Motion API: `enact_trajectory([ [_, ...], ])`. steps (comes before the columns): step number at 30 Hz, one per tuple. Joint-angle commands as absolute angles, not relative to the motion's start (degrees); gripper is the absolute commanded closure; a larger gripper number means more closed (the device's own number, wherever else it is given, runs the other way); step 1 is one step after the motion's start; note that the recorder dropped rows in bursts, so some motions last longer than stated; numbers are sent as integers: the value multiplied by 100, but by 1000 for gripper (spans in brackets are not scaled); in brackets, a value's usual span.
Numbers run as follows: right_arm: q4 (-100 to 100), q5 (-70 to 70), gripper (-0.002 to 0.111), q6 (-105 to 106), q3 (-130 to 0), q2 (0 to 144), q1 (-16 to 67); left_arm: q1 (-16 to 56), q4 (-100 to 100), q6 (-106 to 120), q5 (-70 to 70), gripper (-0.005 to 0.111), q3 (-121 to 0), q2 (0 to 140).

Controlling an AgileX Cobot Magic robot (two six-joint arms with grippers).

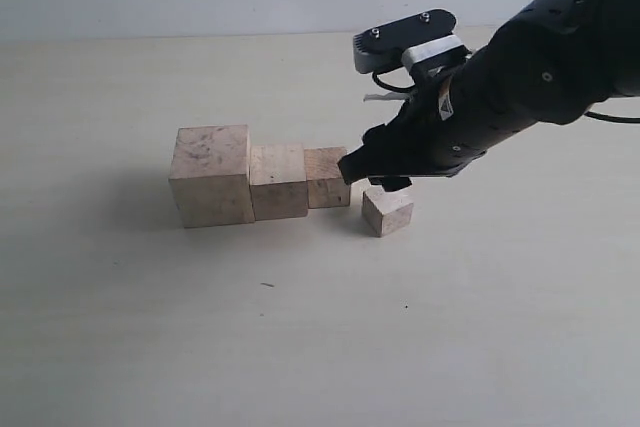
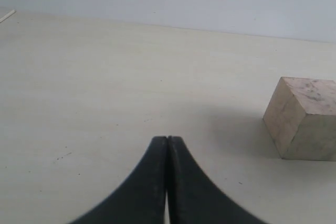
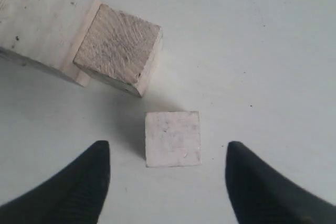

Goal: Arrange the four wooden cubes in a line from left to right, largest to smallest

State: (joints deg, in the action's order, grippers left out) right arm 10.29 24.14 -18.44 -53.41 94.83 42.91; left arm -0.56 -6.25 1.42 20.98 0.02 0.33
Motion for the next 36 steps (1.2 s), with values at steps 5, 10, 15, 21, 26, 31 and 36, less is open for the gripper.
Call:
enact_trajectory([
  [5,1047,2315,38,-1701,-5409,9863,4305,-26,-622,122,2043,107,0,0],
  [10,1047,2233,38,-1701,-5409,10170,4305,-26,-622,122,2043,107,0,0],
  [15,1000,2233,39,-1712,-5409,10396,4305,-26,-622,122,2043,107,0,0],
  [21,902,2042,47,-1724,-5409,10553,4305,-26,-622,122,2043,107,0,0],
  [26,902,1961,49,-1753,-5409,10637,4305,-26,-622,122,2043,107,0,0],
  [31,902,1942,49,-1753,-5417,10745,4305,-26,-622,122,2043,107,0,0],
  [36,902,2024,50,-1780,-5421,10796,4305,-26,-622,122,2043,107,0,0],
])
